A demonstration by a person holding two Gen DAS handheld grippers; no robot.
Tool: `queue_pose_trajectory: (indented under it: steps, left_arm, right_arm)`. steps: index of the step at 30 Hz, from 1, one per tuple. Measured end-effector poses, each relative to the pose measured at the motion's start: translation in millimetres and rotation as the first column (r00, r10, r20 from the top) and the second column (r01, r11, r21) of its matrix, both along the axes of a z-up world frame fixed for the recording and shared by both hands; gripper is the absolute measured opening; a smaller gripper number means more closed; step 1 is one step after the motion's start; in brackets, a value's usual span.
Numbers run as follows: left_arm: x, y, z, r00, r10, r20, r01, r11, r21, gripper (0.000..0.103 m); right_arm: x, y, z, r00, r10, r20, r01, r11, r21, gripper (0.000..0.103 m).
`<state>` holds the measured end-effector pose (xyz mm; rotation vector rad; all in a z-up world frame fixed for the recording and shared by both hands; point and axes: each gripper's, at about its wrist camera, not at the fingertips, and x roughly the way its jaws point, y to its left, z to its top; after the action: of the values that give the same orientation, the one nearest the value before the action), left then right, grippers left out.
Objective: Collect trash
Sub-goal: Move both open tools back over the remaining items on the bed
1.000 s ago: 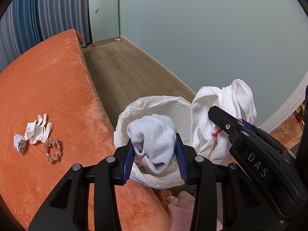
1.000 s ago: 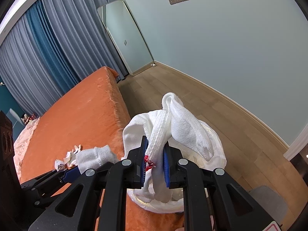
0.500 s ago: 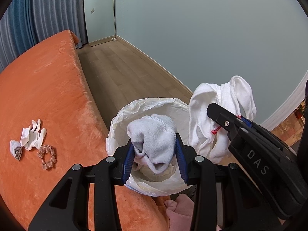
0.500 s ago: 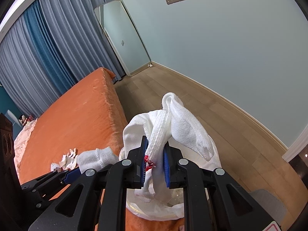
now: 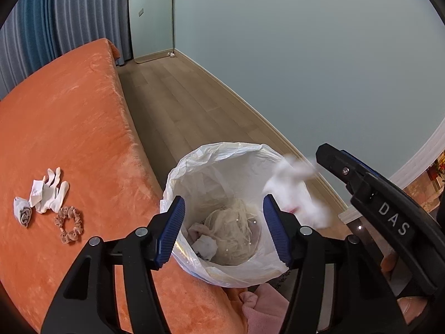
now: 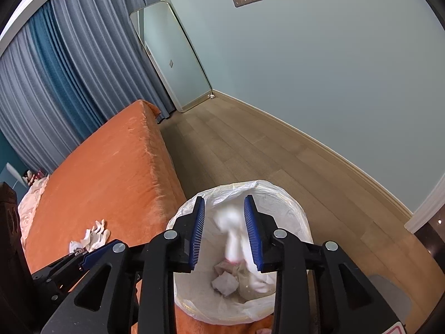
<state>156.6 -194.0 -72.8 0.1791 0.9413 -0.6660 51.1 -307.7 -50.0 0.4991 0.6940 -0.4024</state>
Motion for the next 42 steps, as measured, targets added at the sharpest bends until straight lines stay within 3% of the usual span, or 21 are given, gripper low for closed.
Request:
queue_pose_trajectory:
  steps: [4, 23, 35, 42]
  left_arm:
    - [0.7, 7.4, 2.3, 1.000, 0.015, 0.003, -0.015, 1.000, -0.006, 0.059]
    - [11.0, 65.6, 10.0, 0.993, 0.117, -0.007, -0.118, 0.992, -0.036, 0.059]
    - [18.6, 114.3, 11.3, 0.980, 0.199, -0.023, -0.200, 0.978, -0.062, 0.063]
    - [31.8, 161.2, 2.8, 0.959, 0.280, -0.041, -0.282, 0.957, -0.066, 0.065]
  right_arm:
    - [2.0, 0.8, 3.6, 1.000, 0.003, 0.004, -0.003, 1.000, -0.002, 0.035]
    - [8.5, 34.7, 5.7, 0.997, 0.076, -0.022, -0.076, 0.997, -0.010, 0.035]
    - [25.2, 79.2, 4.1, 0.987, 0.153, -0.051, -0.154, 0.988, -0.019, 0.035]
    - [44.2, 119.0, -1.0, 0.971, 0.226, -0.083, -0.229, 0.973, -0.024, 0.035]
